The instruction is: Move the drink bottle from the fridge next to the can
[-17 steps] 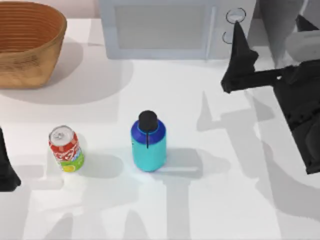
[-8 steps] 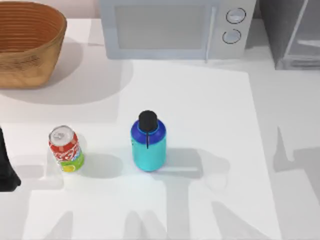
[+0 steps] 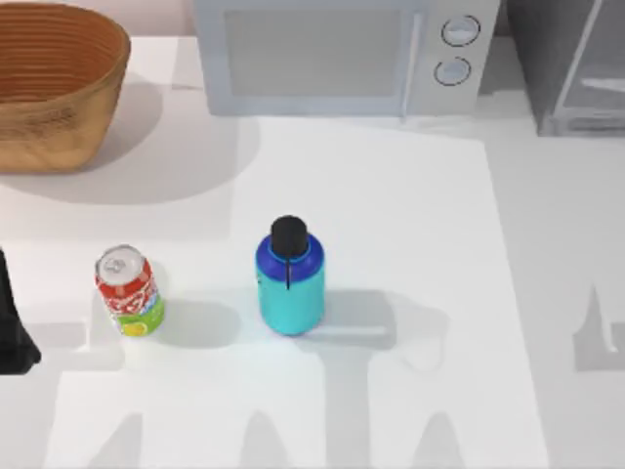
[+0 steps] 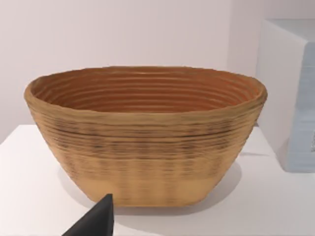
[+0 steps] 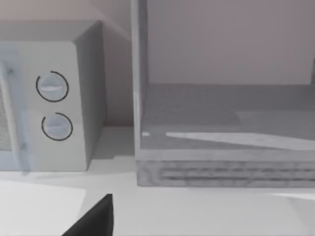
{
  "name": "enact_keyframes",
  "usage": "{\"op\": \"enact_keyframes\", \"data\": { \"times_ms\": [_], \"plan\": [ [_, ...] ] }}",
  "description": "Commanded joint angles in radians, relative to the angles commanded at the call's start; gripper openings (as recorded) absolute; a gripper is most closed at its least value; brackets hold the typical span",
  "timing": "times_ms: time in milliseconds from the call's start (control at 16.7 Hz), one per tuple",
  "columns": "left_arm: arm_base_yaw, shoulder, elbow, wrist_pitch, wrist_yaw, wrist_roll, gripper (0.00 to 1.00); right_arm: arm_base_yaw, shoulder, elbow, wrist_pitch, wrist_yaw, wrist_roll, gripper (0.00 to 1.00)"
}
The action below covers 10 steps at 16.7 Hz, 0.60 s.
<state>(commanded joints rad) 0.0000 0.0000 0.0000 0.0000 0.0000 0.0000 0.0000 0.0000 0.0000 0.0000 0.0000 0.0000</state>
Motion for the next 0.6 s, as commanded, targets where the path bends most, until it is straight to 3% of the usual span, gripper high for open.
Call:
{"op": "enact_keyframes", "data": {
  "times_ms": [360,600],
  "plan": [
    [0.0,0.0,0.0,0.0,0.0,0.0,1.0,0.002,-0.006,0.011,-0.01,0.002,0.0,1.0],
    [0.0,0.0,0.0,0.0,0.0,0.0,1.0,-0.001,-0.107,0.095,-0.16,0.004,-0.001,1.0]
  ]
}}
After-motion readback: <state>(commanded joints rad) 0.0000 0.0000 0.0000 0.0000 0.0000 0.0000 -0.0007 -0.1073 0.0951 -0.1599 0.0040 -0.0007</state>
